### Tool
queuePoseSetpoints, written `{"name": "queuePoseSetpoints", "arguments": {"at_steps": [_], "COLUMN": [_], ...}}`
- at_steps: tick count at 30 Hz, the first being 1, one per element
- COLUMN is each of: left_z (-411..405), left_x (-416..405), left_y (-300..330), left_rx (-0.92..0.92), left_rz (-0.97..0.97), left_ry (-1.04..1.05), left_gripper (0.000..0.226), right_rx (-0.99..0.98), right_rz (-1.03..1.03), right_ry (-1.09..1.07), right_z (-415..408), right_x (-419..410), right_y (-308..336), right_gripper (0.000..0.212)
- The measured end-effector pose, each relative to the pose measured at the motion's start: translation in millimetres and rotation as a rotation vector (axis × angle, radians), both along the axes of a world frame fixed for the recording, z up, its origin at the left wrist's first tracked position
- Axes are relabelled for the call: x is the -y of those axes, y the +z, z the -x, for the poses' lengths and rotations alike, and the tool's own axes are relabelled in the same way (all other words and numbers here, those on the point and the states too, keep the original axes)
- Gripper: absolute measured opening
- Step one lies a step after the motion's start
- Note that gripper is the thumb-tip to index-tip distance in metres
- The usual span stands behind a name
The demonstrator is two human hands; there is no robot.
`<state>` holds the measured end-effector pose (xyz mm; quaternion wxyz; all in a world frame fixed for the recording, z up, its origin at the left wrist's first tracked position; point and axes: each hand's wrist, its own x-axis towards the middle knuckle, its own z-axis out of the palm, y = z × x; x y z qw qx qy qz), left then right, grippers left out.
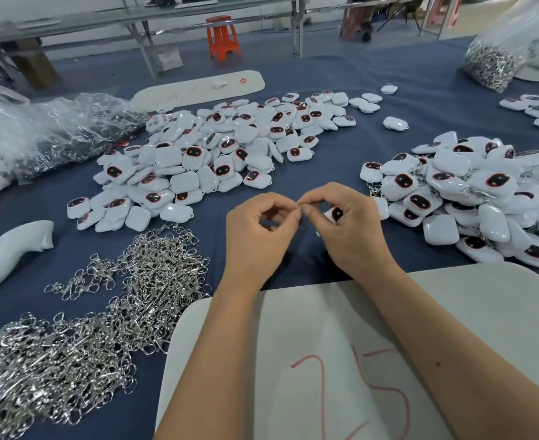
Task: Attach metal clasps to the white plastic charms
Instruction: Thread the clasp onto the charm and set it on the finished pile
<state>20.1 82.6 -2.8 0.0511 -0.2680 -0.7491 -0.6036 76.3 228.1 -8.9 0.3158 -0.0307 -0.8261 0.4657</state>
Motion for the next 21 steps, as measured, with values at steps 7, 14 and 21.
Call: {"name": "queuePoseSetpoints", "arguments": {"at_steps": [7, 14, 21], "left_z": [5, 5, 4], "left_x": [7, 7, 6], "left_y": [1, 1, 1], "left_rx": [0.175, 0.212, 0.196], "left_rz": [-0.151, -0.144, -0.104], "left_ry": [-0.152, -0.211, -0.203], "left_gripper": [0.008, 0.01, 0.014], "right_rx": [0.053, 0.126, 0.151], "right_rz": [0.178, 0.291, 0.308], "right_ry": [0.16, 0.238, 0.226], "right_z": [-2, -3, -3], "right_x": [-4, -8, -9], "right_y": [1, 4, 4], "right_gripper": [0.015, 0.012, 0.015]}}
